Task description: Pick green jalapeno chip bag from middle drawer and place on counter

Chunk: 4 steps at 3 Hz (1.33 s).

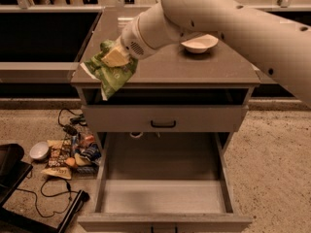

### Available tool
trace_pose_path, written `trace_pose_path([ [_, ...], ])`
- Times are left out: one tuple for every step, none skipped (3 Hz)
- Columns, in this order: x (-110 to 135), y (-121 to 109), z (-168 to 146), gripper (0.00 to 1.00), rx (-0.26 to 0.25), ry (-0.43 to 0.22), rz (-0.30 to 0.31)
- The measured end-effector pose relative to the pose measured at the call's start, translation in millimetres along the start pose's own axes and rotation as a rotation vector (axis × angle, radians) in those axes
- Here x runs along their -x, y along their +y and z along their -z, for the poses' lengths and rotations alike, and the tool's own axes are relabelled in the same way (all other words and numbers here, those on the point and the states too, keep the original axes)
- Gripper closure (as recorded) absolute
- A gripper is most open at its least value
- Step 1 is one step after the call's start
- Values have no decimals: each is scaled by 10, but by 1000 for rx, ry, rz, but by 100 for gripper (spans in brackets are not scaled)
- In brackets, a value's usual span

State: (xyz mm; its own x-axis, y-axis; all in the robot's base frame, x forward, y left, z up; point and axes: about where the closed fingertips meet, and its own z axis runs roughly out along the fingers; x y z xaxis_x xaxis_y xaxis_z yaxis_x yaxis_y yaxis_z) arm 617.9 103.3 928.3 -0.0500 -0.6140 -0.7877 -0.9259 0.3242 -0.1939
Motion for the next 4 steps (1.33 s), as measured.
trace_pose_path([
  [188, -407, 29, 100, -89, -25, -47],
  [201, -946, -31, 100, -212, -70, -128],
  [164, -1430, -196, 100, -326, -148, -179],
  [-66, -1731, -379, 100, -419, -199, -218],
])
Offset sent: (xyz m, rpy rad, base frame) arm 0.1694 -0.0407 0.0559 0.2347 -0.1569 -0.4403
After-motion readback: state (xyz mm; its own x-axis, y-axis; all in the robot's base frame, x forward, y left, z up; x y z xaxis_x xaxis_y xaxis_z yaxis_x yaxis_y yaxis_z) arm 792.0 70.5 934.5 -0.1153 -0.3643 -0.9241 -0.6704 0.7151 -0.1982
